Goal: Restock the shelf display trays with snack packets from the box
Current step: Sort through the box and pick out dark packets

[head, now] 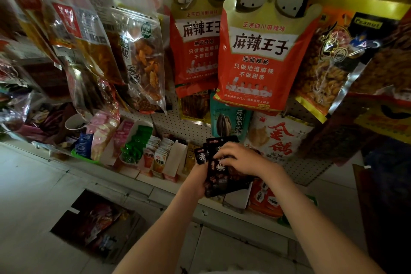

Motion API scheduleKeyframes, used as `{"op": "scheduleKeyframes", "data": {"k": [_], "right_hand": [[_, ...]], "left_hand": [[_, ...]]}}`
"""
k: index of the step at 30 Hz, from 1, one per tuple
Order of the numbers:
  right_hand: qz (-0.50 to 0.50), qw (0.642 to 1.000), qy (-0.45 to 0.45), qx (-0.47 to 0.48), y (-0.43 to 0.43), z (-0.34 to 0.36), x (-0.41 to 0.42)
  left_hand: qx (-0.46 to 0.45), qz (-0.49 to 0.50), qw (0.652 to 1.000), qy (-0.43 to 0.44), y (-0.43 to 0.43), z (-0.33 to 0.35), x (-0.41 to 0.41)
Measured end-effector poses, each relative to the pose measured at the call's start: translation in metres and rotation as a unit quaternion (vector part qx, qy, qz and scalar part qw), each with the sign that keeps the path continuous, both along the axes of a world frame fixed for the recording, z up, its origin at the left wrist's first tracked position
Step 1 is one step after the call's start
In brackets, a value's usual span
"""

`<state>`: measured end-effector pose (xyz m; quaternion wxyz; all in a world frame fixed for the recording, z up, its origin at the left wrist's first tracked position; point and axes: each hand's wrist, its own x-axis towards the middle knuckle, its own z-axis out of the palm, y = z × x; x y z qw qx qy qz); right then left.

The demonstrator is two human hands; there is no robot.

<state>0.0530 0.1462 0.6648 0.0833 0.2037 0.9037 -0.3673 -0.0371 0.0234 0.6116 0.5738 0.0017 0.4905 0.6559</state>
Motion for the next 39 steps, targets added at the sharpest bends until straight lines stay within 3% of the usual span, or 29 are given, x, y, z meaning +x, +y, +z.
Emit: {"op": "scheduleKeyframes", "data": {"k": [5,10,14,21,29,39], "right_hand": [[-0.132,0.99,0.007,0.059,0.008,-0.004,0.007],[-0.344,0.937,0.037,-0.055,0.017,-0.01,0.015],[-0.451,0.844,0.145,-0.253,0.02,-0.029,0.024],[-0.417,0.785,0.124,-0.44,0.02,-0.035,0.033],[-0.45,0.754,0.179,-0.444,0.021,-0.046,0.043],[-0.421,0.748,0.172,-0.484,0.009,-0.041,0.048]], "left_hand": [[-0.039,-0.008,0.999,0.02,-0.002,0.001,-0.003],[-0.055,-0.001,0.998,0.024,-0.001,0.003,-0.005],[-0.05,-0.01,0.998,0.03,0.0,0.002,-0.005],[-0.058,-0.059,0.995,0.051,0.003,0.003,-0.008],[-0.059,-0.061,0.996,0.019,0.0,0.002,-0.006],[-0.052,-0.055,0.997,-0.001,-0.003,0.008,-0.003]]}}
